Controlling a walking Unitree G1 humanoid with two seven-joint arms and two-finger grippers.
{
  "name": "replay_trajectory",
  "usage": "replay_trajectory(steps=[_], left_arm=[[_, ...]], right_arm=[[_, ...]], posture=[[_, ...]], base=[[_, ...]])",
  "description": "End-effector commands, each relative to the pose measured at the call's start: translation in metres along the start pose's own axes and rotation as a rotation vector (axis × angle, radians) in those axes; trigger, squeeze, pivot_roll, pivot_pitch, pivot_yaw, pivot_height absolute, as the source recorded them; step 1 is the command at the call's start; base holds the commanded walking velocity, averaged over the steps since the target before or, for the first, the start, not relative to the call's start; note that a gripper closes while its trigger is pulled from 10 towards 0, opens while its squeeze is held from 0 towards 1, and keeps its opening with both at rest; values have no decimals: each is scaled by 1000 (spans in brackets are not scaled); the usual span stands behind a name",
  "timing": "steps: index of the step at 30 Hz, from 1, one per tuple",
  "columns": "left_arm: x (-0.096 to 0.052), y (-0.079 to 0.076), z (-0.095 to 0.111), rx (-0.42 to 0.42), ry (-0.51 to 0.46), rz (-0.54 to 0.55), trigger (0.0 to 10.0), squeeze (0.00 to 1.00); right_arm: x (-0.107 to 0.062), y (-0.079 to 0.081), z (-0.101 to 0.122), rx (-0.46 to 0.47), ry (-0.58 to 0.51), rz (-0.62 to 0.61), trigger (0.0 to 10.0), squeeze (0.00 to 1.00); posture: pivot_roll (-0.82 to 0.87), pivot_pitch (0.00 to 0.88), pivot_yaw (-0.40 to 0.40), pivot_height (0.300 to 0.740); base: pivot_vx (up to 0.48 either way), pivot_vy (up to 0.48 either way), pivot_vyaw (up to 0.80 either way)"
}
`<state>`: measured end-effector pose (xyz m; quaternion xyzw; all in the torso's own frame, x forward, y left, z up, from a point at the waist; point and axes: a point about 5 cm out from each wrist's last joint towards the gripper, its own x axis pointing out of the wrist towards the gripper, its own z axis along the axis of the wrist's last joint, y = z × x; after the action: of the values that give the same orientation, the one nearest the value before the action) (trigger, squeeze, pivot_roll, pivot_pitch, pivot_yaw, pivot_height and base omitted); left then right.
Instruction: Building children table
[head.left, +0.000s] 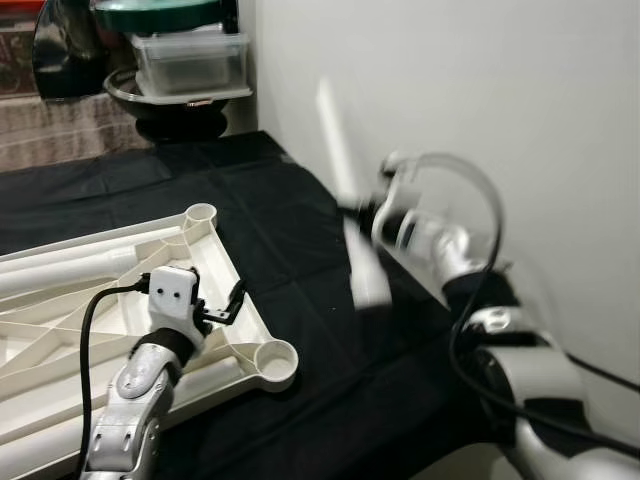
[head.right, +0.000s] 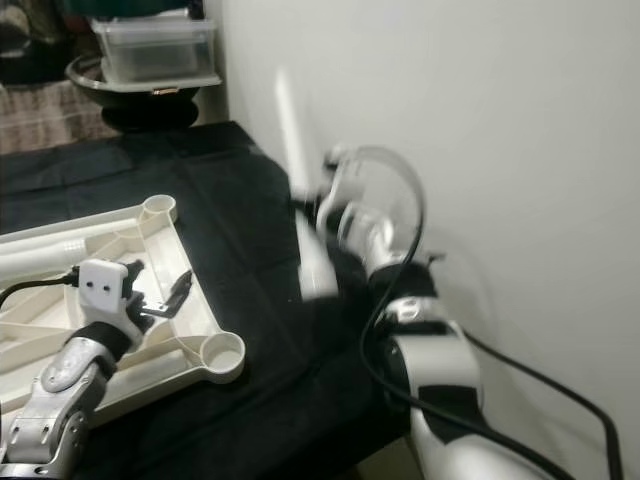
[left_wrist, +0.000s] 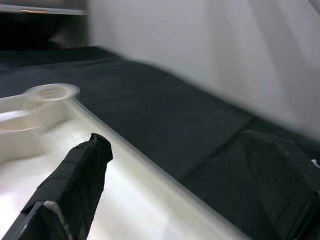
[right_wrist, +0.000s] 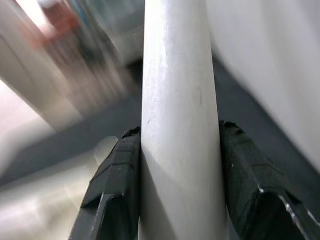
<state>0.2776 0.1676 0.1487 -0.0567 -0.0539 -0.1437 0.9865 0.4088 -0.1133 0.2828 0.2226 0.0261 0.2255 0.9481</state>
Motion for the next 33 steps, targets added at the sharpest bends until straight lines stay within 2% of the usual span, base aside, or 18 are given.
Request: replay_trajectory(steps=[1,3,4,5,6,9,12,15,22,23,24,25,27,29,33], left_arm=[[0,-9,6,-65,-24,-73,10000,0],[-2,-21,13,-204,-42,-214,10000,0],[-2,-21,13,-204,-42,-214,10000,0],[-5,-26,15,-251,-36,-293,10000,0],[-5,-26,15,-251,-36,-293,10000,0],[-12,-35,19,-339,-25,-436,10000,0],[-20,-44,23,-404,-1,-570,10000,0],[-22,-48,21,-406,25,-611,10000,0],[-20,-47,19,-395,33,-606,10000,0],[-16,-46,17,-386,44,-598,10000,0],[-16,-46,17,-386,44,-598,10000,0],[-12,-47,15,-377,50,-595,10000,0],[-12,-47,15,-377,50,-595,10000,0],[-7,-50,19,-389,44,-622,10000,0],[-6,-51,21,-394,41,-635,10000,0]], right_arm=[[-1,8,14,33,-95,33,0,0],[-1,26,17,-22,-173,73,0,0],[-1,26,17,-22,-173,73,0,0],[-1,35,8,-53,-177,96,0,0],[-1,35,8,-53,-177,96,0,0],[-4,53,-16,-83,-161,160,0,0],[-7,60,-29,-125,-166,166,0,0],[-9,63,-31,-141,-167,176,0,0],[-10,67,-31,-148,-171,193,0,0],[-14,78,-30,-159,-190,255,0,0],[-14,78,-30,-159,-190,255,0,0],[-19,89,-31,-166,-197,326,0,0],[-19,89,-31,-166,-197,326,0,0],[-29,104,-40,-194,-184,433,0,0],[-31,107,-45,-202,-174,454,0,0]], posture=[[29,0,-93,740],[37,0,-94,740],[37,0,-94,740],[40,0,-93,740],[40,0,-93,740],[43,0,-92,740],[39,0,-83,740],[36,0,-79,740],[35,0,-78,740],[28,0,-72,740],[28,0,-72,740],[24,0,-68,740],[24,0,-68,740],[24,0,-67,740],[25,0,-68,740]], base=[[0,0,0],[0,0,0],[0,0,0],[0,0,0],[0,0,0],[0,0,0],[0,0,0],[0,0,0],[0,0,0],[0,0,0],[0,0,0],[0,0,0],[0,0,0],[0,0,0],[0,0,0]])
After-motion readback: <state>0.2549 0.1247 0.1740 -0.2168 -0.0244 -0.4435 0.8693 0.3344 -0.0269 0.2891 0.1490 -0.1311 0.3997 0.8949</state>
